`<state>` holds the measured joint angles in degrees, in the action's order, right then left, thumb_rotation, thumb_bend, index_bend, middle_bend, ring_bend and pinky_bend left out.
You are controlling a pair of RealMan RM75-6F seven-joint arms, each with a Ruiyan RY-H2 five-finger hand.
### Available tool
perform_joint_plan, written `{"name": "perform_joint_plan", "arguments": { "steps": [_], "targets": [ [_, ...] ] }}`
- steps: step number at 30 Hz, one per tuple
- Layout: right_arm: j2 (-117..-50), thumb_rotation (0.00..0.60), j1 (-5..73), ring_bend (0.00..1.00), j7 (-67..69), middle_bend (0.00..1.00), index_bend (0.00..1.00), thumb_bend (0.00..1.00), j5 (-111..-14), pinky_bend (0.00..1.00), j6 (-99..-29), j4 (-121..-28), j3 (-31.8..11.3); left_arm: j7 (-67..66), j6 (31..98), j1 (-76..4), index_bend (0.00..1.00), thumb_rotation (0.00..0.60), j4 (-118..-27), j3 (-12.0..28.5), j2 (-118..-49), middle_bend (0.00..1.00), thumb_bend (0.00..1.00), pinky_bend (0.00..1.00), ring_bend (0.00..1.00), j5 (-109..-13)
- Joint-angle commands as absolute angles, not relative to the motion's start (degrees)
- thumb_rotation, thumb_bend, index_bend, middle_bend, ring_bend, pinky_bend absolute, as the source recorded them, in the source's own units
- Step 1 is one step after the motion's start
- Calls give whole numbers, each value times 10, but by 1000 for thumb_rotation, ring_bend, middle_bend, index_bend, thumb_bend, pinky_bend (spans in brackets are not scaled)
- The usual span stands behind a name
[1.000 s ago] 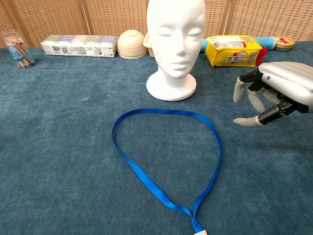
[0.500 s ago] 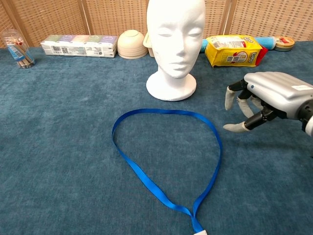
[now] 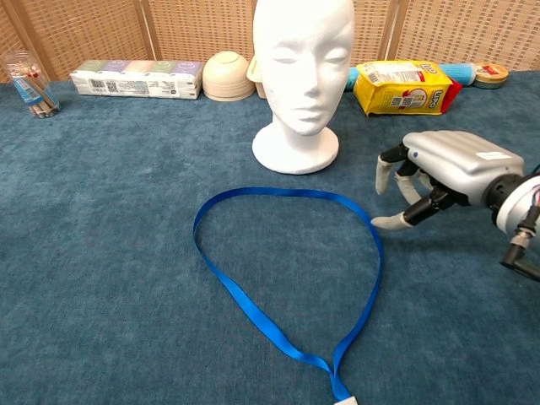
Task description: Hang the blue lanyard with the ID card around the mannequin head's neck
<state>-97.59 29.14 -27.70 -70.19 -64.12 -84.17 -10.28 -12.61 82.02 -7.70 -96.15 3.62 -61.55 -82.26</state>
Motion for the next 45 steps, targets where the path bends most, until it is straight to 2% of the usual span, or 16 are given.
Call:
{"name": "perform_joint_plan", "arguments": {
  "steps": [1,45],
  "targets": [
    [-982,417,296,914,-283,731,456,229,-695,934,-638,-837,-105,-126,820,-77,530,274,-961,35,-616,558,101,316,508,-822],
    [-1040,421,340,927,-334,740,460,226,-634,938,-635,-775,-112,-114,811,-77,530,272,-952,28,-619,557,101,316,509,-817]
  ]
}}
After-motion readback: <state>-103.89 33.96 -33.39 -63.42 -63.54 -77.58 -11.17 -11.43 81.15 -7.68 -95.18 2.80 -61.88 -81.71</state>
